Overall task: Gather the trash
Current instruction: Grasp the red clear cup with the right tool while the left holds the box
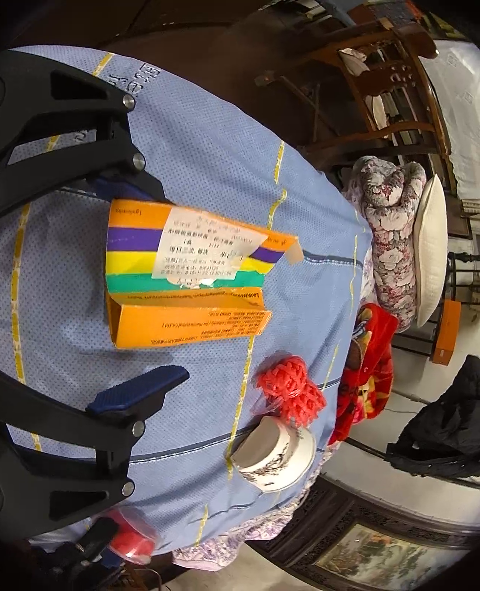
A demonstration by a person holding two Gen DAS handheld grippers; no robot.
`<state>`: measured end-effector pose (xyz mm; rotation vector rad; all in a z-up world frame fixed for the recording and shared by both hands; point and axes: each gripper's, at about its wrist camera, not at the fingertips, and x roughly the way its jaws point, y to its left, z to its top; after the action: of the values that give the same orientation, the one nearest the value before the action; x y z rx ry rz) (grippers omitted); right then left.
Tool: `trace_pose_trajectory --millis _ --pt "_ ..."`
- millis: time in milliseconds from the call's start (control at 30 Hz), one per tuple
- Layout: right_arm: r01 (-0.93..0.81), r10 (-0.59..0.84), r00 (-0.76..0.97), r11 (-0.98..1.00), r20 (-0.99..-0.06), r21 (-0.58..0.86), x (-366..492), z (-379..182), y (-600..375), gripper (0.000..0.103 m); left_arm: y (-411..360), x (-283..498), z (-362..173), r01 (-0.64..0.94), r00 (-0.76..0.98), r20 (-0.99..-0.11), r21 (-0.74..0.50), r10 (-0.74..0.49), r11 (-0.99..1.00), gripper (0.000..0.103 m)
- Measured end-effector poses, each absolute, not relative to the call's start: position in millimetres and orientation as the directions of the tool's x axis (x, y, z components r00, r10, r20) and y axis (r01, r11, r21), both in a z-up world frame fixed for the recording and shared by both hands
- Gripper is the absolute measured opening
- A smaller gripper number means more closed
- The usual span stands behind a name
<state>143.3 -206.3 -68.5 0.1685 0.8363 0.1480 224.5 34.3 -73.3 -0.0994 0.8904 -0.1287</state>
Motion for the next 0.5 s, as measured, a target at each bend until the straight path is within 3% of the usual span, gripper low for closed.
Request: trace_pose_trajectory --millis 67,500 --pt "-0.070 0.187 0.657 0.980 -0.731 0.187 143.5 -69.8 -202.6 0.056 39.2 222.4 -72.1 0.059 0.632 -0.757 -0.166 -0.166 0.984 0.059" --pt "-0.056 0.160 0.676 0.984 -0.720 0.167 139.6 -67.5 -204.4 0.056 42.7 197.9 -35.0 0.136 0.725 -0.616 -0.311 -0.308 0.941 0.058"
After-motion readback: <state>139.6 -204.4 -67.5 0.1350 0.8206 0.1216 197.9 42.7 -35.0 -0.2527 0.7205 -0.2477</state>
